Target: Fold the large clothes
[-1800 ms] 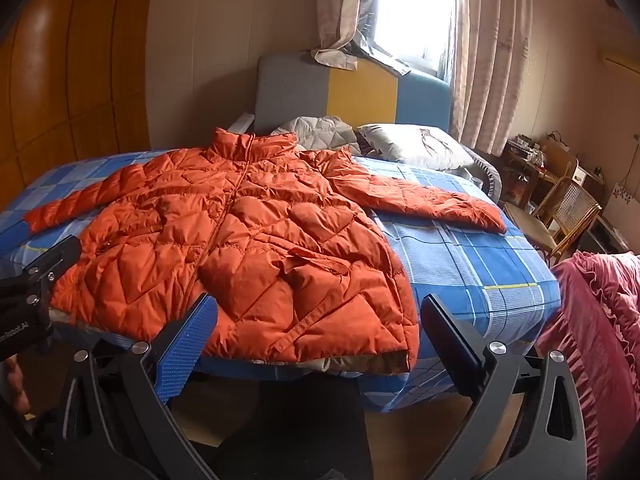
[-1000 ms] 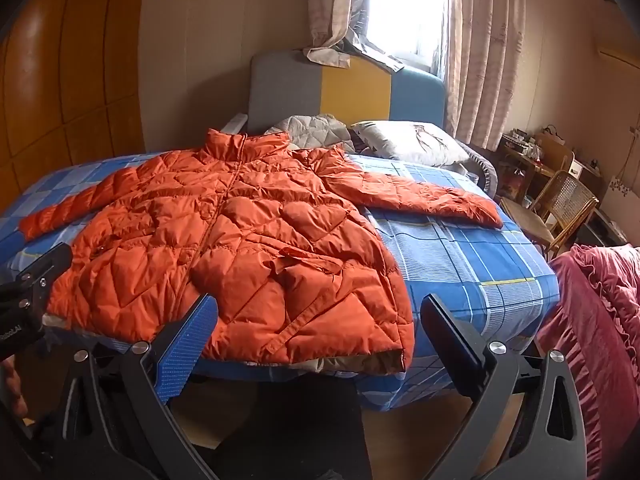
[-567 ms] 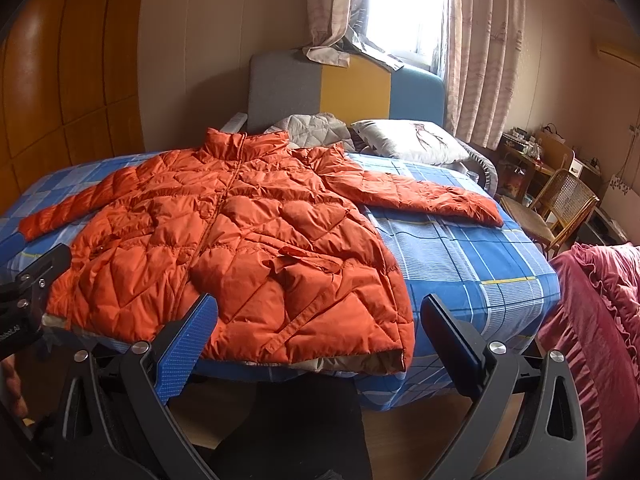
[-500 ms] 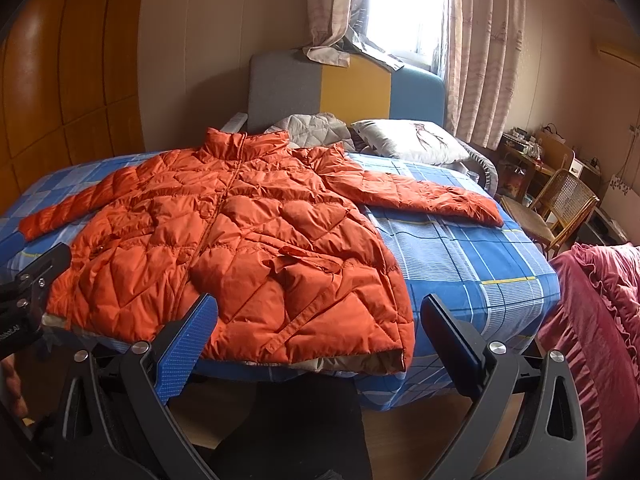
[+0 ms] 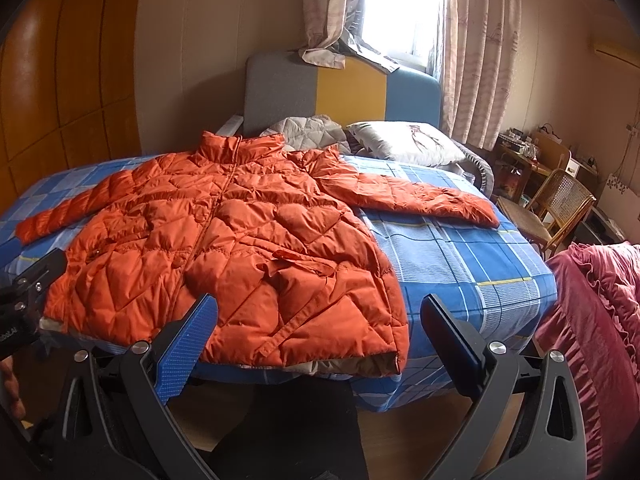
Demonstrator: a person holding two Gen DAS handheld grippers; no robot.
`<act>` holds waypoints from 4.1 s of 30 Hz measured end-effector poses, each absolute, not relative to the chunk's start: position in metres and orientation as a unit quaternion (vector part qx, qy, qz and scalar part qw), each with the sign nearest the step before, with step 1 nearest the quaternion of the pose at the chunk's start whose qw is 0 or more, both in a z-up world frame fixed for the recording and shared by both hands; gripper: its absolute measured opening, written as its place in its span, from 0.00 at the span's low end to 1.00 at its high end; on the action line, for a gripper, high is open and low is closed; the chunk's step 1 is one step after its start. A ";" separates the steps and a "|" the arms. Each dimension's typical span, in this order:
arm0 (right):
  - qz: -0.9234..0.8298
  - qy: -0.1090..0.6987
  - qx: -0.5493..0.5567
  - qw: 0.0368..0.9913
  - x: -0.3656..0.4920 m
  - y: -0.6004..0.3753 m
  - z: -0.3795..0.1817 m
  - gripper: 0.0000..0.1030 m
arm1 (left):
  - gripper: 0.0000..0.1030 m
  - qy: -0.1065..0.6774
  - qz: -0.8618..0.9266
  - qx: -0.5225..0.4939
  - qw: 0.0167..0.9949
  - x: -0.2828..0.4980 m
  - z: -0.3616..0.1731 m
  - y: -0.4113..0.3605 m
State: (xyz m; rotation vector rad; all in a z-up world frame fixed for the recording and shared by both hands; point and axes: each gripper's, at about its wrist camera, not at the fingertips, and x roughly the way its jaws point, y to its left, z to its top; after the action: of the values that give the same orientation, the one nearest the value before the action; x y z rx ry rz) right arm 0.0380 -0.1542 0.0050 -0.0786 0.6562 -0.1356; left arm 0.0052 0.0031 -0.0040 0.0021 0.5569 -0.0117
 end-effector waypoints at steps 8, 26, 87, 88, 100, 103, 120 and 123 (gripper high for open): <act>-0.067 0.322 -0.036 0.944 0.040 -0.156 0.005 0.97 | 0.98 0.278 -0.004 0.000 0.961 0.006 -0.006 0.004; -0.078 0.334 -0.030 0.939 0.046 -0.165 -0.002 0.97 | 0.98 0.281 0.001 -0.009 0.960 0.009 -0.009 0.010; -0.284 0.349 0.452 0.770 0.357 -0.592 -0.115 0.06 | 0.98 0.425 0.123 -0.054 0.895 0.313 -0.104 0.106; -0.287 0.348 0.442 0.776 0.358 -0.589 -0.109 0.05 | 0.98 0.422 0.122 -0.053 0.897 0.315 -0.103 0.105; -0.219 0.339 0.329 0.854 0.409 -0.513 -0.029 0.05 | 0.98 0.431 0.081 -0.057 0.897 0.331 -0.113 0.096; -0.181 0.344 0.295 0.873 0.429 -0.472 -0.014 0.04 | 0.98 0.430 0.072 -0.053 0.898 0.337 -0.112 0.097; 0.037 0.397 0.102 0.911 0.487 -0.178 -0.004 0.04 | 0.98 0.441 0.058 -0.078 0.892 0.347 -0.136 0.107; 0.064 0.409 0.090 0.906 0.489 -0.136 -0.013 0.04 | 0.98 0.439 0.058 -0.078 0.893 0.347 -0.136 0.107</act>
State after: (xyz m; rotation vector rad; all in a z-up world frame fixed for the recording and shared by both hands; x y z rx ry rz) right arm 0.4887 -0.1355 -0.0127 0.1862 0.8447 0.1330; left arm 0.3468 0.1073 -0.1362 -0.1616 0.9117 0.1200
